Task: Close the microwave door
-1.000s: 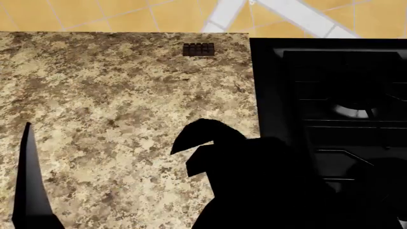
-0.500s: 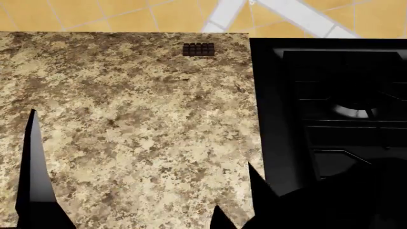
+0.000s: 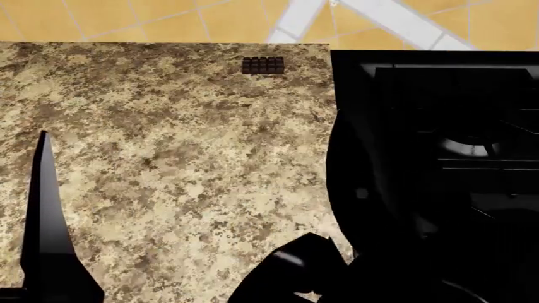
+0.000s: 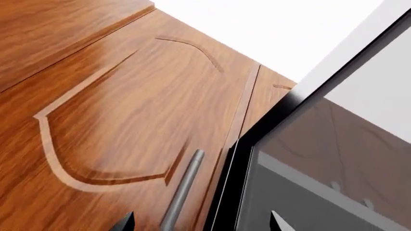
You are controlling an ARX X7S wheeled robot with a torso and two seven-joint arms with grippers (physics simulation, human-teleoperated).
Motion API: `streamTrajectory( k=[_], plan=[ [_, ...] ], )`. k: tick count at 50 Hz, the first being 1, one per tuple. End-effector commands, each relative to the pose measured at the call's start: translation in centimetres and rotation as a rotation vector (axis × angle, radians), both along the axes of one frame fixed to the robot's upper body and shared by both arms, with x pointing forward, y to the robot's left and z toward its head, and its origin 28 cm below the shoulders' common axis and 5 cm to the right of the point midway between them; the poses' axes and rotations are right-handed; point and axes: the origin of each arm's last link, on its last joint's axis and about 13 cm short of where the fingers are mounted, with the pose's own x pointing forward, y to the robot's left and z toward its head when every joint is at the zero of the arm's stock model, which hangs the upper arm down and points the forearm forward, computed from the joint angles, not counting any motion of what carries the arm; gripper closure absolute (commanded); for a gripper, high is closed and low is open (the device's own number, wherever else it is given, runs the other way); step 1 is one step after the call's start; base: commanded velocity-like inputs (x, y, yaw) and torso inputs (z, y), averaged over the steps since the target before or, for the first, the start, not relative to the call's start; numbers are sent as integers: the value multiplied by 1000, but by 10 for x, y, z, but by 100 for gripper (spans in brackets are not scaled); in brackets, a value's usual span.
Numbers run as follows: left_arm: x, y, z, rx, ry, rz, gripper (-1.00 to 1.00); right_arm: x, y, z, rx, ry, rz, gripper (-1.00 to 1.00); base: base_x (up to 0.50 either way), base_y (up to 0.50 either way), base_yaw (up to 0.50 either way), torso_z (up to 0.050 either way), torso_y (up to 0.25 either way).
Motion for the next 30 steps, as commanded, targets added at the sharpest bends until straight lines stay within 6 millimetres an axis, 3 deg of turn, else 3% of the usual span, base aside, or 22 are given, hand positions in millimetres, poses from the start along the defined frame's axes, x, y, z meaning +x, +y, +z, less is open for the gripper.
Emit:
streamTrajectory(
  k=[1, 22, 30],
  plan=[
    [0, 0, 1, 0, -2, 2, -100, 17, -6, 13, 45, 15, -51, -100, 0, 0, 0, 0, 0],
    [2, -1, 4, 3, -4, 4, -100, 51, -21, 28, 124, 58, -135, -100, 0, 0, 0, 0, 0],
    [1, 0, 3, 3, -7, 3, -100, 51, -20, 36, 126, 57, -140, -100, 0, 0, 0, 0, 0]
  ],
)
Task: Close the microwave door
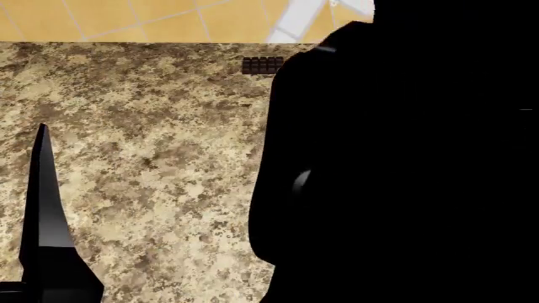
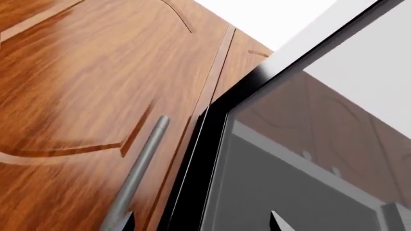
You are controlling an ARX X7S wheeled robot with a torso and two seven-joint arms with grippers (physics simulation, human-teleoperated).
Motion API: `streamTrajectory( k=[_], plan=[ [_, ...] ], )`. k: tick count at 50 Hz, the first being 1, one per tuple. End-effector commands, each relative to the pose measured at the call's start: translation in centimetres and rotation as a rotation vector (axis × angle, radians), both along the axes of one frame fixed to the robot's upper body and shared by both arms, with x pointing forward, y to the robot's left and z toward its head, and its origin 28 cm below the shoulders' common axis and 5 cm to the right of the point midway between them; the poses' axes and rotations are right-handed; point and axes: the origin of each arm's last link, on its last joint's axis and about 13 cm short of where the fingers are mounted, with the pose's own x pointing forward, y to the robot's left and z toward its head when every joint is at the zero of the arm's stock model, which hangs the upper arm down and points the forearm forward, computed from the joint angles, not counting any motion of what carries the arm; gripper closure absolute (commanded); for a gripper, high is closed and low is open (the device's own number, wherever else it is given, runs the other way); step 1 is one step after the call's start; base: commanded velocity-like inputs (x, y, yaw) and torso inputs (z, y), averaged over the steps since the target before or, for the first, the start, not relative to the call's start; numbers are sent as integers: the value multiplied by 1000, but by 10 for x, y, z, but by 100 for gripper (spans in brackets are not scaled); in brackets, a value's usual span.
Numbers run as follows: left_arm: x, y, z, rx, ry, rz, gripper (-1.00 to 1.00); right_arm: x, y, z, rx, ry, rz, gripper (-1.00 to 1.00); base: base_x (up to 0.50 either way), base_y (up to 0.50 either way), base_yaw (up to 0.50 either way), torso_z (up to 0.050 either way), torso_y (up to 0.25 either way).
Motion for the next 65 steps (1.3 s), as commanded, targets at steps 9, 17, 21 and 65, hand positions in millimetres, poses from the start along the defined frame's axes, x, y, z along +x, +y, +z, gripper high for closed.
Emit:
streamTrajectory(
  k=[9, 17, 21, 65],
  plan=[
    [0, 0, 0, 0, -2, -2, -100, 13, -5, 15, 30, 6, -25, -100, 0, 0, 0, 0, 0],
    [0, 0, 0, 0, -2, -1, -100, 19, -10, 21, 54, 6, -50, -100, 0, 0, 0, 0, 0],
    [0, 0, 0, -1, -3, 0, -100, 22, -14, 22, 77, 11, -51, -100, 0, 0, 0, 0, 0],
    [6, -1, 15, -1, -11, 4, -100, 53, -45, 23, 236, 55, 6, -100, 0, 0, 0, 0, 0]
  ],
)
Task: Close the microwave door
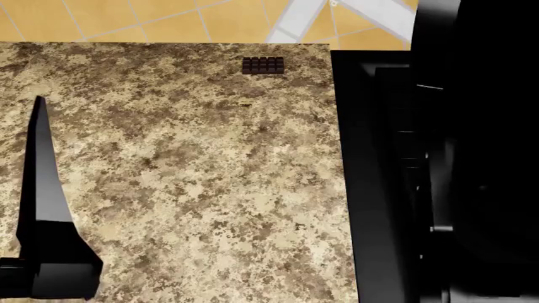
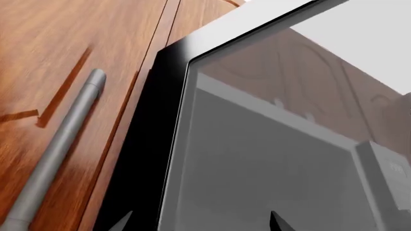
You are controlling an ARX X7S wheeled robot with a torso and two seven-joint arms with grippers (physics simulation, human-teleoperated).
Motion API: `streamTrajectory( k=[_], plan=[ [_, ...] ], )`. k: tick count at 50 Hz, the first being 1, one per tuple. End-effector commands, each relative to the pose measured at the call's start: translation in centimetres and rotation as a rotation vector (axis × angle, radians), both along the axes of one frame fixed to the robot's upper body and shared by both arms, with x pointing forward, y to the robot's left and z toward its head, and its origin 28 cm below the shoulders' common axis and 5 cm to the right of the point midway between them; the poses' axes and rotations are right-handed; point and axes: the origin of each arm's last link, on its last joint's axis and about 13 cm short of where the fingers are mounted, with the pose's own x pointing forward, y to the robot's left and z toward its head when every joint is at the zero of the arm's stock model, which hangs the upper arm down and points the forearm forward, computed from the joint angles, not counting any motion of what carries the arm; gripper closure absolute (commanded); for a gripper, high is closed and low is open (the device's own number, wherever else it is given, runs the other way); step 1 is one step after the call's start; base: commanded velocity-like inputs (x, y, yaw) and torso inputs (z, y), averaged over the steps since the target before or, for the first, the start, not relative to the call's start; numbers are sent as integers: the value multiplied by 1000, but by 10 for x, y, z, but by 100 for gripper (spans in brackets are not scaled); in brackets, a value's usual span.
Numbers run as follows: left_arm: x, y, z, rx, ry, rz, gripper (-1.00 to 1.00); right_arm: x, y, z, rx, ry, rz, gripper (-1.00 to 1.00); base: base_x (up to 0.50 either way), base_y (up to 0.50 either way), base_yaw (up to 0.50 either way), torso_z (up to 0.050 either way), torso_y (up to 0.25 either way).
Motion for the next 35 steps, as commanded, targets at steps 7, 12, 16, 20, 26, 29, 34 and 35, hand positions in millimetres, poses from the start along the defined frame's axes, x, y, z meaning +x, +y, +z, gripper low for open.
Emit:
streamTrajectory(
  k=[7, 12, 16, 20, 26, 29, 34, 35],
  plan=[
    [2, 0, 4, 0, 1, -5, -100, 9, -8, 2, 45, 13, 24, -100, 0, 0, 0, 0, 0],
    [2, -1, 6, 2, 1, -4, -100, 16, -12, 5, 90, 34, 38, -100, 0, 0, 0, 0, 0],
    [3, -1, 8, 0, -1, -3, -100, 21, -16, 6, 123, 39, 38, -100, 0, 0, 0, 0, 0],
    [2, -2, 7, 7, -3, -5, -100, 25, -20, 6, 146, 54, 17, -100, 0, 0, 0, 0, 0],
    [3, -2, 9, 3, -2, -4, -100, 37, -25, 7, 168, 77, -33, -100, 0, 0, 0, 0, 0],
    [3, -2, 9, 4, -2, -6, -100, 40, -28, 7, 187, 83, -36, -100, 0, 0, 0, 0, 0],
    [3, -2, 9, 4, 0, -6, -100, 45, -29, 6, 201, 100, -29, -100, 0, 0, 0, 0, 0],
    [3, -2, 9, 5, -2, -5, -100, 45, -29, 7, 205, 96, -26, -100, 0, 0, 0, 0, 0]
  ],
)
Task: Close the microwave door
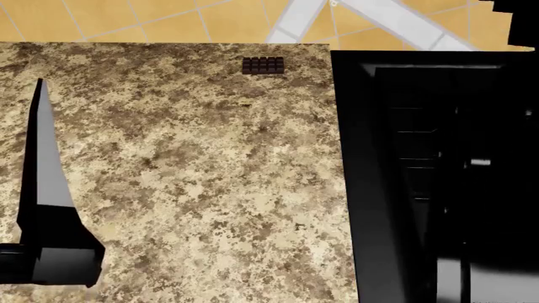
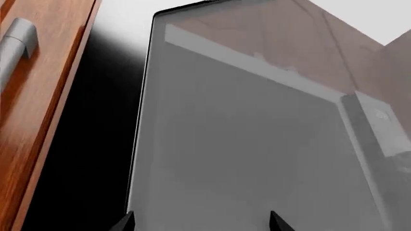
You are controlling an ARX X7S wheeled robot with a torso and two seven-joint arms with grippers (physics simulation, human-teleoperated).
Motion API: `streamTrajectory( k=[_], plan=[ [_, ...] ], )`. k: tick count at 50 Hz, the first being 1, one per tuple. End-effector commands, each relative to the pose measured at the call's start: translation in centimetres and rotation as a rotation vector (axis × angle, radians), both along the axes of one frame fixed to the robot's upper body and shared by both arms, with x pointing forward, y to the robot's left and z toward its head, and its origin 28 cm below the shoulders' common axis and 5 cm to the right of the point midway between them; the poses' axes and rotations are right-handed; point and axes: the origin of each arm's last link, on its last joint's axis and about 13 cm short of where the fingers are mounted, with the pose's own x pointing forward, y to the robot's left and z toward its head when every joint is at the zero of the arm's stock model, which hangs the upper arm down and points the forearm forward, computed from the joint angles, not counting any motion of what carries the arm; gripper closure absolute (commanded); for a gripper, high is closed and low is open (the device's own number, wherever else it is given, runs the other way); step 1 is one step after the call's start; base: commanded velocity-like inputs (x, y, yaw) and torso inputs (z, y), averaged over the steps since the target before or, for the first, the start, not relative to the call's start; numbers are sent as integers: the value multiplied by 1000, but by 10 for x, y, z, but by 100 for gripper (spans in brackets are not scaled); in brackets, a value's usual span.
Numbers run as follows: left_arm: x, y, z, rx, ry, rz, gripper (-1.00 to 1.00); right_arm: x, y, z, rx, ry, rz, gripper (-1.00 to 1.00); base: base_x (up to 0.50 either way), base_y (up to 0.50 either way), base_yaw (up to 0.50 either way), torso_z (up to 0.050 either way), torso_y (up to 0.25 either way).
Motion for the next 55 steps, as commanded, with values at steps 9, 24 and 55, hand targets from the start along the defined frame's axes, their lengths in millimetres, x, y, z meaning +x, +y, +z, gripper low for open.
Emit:
streamTrajectory(
  k=[9, 24, 55],
  plan=[
    [-1, -2, 1, 4, -3, 6, -100, 10, -3, 19, 47, 27, 23, -100, 0, 0, 0, 0, 0],
    [-1, -2, 1, 6, -5, 11, -100, 19, -2, 27, 86, 79, 94, -100, 0, 0, 0, 0, 0],
    [-1, -3, 3, 0, -5, 16, -100, 28, -16, 31, 232, 143, 147, -100, 0, 0, 0, 0, 0]
  ],
)
